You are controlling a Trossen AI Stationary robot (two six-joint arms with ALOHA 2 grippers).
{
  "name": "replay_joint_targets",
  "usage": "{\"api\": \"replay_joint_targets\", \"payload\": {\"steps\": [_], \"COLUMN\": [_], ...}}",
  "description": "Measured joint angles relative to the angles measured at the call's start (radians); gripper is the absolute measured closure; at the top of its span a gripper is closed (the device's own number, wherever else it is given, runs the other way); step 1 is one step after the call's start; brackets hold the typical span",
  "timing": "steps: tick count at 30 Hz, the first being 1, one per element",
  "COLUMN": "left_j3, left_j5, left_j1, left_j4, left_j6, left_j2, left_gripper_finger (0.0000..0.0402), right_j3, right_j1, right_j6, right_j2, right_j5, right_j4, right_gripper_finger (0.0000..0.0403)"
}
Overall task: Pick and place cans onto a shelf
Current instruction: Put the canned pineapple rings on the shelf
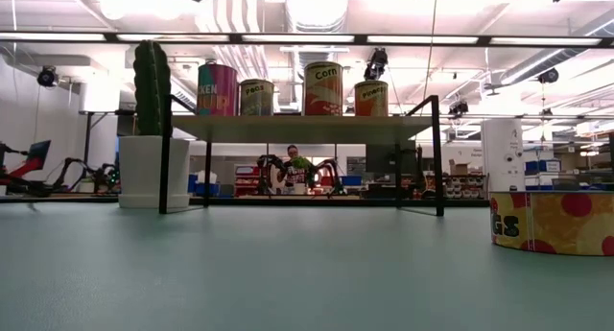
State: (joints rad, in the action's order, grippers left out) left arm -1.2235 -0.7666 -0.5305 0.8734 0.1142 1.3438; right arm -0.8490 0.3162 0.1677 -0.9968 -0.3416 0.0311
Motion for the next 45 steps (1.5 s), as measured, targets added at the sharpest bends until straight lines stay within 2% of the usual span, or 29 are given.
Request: {"api": "replay_joint_targets", "payload": {"steps": [7, 12, 17, 24, 29, 36, 45], "left_j3": [0.072, 0.121, 0.170, 0.191, 0.192, 0.192, 0.192], "left_j5": [-0.002, -0.058, -0.064, -0.200, -0.248, -0.249, -0.249], "left_j1": [-0.093, -0.097, -0.098, -0.097, -0.097, -0.096, -0.096], "left_j4": [-0.006, -0.009, -0.020, -0.030, -0.033, -0.033, -0.033], "left_j6": [0.087, 0.085, 0.063, 0.061, 0.055, 0.055, 0.055], "left_j2": [-0.033, -0.064, -0.125, -0.225, -0.271, -0.294, -0.269], "left_gripper_finger": [0.0401, 0.0401, 0.0401, 0.0402, 0.0402, 0.0402, 0.0402], "right_j3": [-0.001, 0.000, 0.000, -0.070, -0.172, -0.306, -0.343], "right_j1": [0.002, 0.002, 0.002, 0.039, 0.082, 0.132, 0.164], "right_j6": [-0.181, -0.370, -0.537, -0.789, -0.928, -0.976, -0.934], "right_j2": [-0.033, -0.113, -0.178, -0.226, -0.285, -0.412, -0.545], "right_j5": [0.018, 0.119, 0.243, 0.271, 0.272, 0.272, 0.293], "right_j4": [0.000, 0.027, 0.054, 0.282, 0.497, 0.791, 0.792], "right_gripper_finger": [0.0390, 0.0390, 0.0390, 0.0390, 0.0390, 0.0390, 0.0379]}}
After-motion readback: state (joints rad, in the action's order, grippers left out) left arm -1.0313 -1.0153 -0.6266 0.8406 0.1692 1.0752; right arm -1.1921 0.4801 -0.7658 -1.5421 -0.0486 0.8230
